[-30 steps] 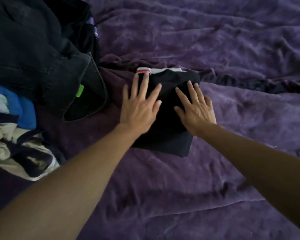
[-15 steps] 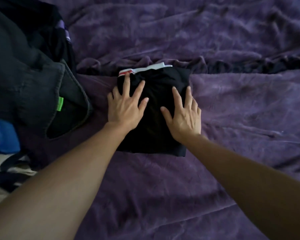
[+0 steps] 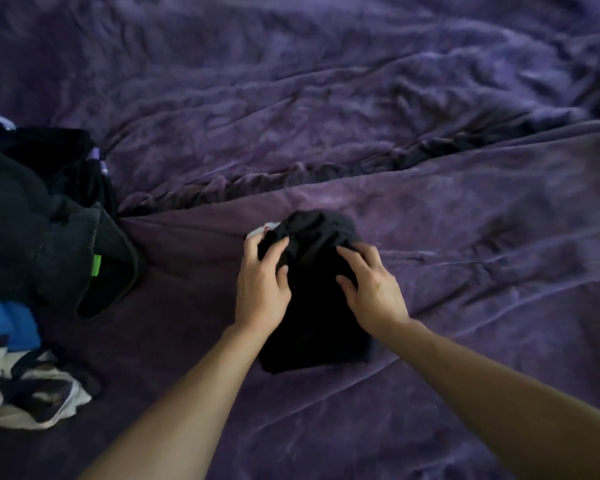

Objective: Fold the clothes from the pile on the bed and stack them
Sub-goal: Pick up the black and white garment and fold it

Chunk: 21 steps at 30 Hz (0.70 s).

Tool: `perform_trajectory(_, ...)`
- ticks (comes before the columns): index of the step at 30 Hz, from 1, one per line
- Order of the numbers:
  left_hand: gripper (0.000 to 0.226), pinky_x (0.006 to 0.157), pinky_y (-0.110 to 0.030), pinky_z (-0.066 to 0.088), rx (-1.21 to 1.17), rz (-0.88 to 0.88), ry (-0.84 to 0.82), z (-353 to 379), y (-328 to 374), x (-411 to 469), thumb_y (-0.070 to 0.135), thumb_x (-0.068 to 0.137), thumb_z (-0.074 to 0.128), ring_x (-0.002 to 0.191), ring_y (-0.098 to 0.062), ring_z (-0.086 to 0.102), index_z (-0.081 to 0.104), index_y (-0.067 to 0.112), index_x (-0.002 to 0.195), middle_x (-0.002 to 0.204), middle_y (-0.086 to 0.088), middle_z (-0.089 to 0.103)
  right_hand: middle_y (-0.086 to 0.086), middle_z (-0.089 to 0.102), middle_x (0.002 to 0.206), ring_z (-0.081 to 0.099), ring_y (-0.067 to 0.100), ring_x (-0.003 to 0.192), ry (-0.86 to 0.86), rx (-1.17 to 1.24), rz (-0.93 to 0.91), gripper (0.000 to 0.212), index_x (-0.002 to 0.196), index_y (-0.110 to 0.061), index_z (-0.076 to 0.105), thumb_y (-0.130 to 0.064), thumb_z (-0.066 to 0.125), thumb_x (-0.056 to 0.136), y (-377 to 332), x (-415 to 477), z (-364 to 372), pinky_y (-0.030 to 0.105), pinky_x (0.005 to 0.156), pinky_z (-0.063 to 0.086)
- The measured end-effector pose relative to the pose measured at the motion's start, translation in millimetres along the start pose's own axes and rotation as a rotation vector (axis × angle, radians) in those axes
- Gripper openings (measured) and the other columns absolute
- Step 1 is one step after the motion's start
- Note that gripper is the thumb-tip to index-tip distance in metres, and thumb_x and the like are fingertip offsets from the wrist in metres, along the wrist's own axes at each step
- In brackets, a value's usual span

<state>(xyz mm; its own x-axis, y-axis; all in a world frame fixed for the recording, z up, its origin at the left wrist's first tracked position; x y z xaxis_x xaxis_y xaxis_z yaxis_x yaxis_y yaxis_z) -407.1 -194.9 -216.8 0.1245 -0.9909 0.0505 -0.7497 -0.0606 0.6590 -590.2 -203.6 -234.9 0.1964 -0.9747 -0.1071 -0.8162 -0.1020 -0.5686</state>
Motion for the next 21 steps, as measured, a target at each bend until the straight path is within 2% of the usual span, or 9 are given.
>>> perform_trajectory(5, 0.045, 0.105, -0.018, 0.032, -0.086, 0.005, -0.036, 56.6, 120.4, -58.2, -0.006, 0.079, 0.067, 0.130, -0.021, 0.045, 0.064, 0.011, 0.121, 0.139, -0.008, 0.042, 0.006, 0.048, 0.136, 0.058, 0.029, 0.112, 0.008, -0.008, 0.063, 0.046, 0.133, -0.015, 0.055, -0.016, 0.065, 0.088, 85.9, -83.7, -94.4, 0.043, 0.079, 0.055)
perform_trajectory(9, 0.044, 0.104, -0.004, 0.023, -0.148, 0.011, -0.084, 113.0, 224.4, -93.0, -0.007, 0.080, 0.066, 0.131, -0.017, 0.045, 0.063, 0.010, 0.121, 0.139, -0.004, 0.041, 0.002, 0.045, 0.139, 0.058, 0.026, 0.112, 0.028, -0.044, 0.120, 0.047, 0.136, -0.018, 0.052, -0.020, 0.062, 0.090, 163.7, -141.5, -174.9, 0.039, 0.080, 0.054)
perform_trajectory(11, 0.044, 0.103, -0.001, 0.021, -0.169, 0.019, -0.108, 140.3, 280.0, -106.1, -0.007, 0.082, 0.065, 0.132, -0.015, 0.043, 0.062, 0.011, 0.123, 0.140, -0.002, 0.040, 0.001, 0.043, 0.140, 0.056, 0.024, 0.114, 0.040, -0.061, 0.133, 0.047, 0.138, -0.019, 0.051, -0.022, 0.061, 0.091, 202.3, -165.9, -220.2, 0.038, 0.082, 0.053)
perform_trajectory(16, 0.044, 0.105, -0.007, 0.025, -0.248, 0.068, -0.127, 196.1, 417.5, -119.3, -0.008, 0.082, 0.064, 0.131, -0.016, 0.043, 0.062, 0.010, 0.123, 0.139, -0.004, 0.042, 0.001, 0.042, 0.143, 0.053, 0.021, 0.121, 0.102, -0.128, 0.149, 0.049, 0.138, -0.020, 0.050, -0.024, 0.060, 0.091, 286.3, -205.7, -337.6, 0.036, 0.087, 0.051)
perform_trajectory(20, 0.043, 0.111, -0.027, 0.033, -0.285, 0.106, -0.133, 226.8, 504.5, -109.9, -0.006, 0.083, 0.063, 0.133, -0.018, 0.042, 0.062, 0.008, 0.123, 0.139, -0.007, 0.041, 0.001, 0.042, 0.144, 0.053, 0.024, 0.121, 0.154, -0.169, 0.173, 0.049, 0.139, -0.020, 0.049, -0.024, 0.060, 0.091, 335.0, -212.2, -412.1, 0.036, 0.088, 0.049)
perform_trajectory(21, 0.042, 0.111, -0.029, 0.033, -0.293, 0.117, -0.128, 234.2, 524.7, -105.3, -0.006, 0.083, 0.063, 0.133, -0.019, 0.042, 0.062, 0.008, 0.123, 0.139, -0.008, 0.041, 0.001, 0.042, 0.144, 0.053, 0.025, 0.121, 0.171, -0.176, 0.178, 0.049, 0.139, -0.021, 0.049, -0.024, 0.061, 0.091, 347.0, -211.3, -430.9, 0.038, 0.088, 0.049)
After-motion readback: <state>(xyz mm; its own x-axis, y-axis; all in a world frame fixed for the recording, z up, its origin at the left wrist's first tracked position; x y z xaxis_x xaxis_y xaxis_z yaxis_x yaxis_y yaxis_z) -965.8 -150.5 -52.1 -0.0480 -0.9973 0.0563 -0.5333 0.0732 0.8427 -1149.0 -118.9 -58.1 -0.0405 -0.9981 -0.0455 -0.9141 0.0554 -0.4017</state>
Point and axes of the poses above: each hand's wrist, its own x-axis towards the middle knuckle, its own z-axis out of the palm, y = z × x, the point moved 7 cm from there along x, towards the middle knuckle
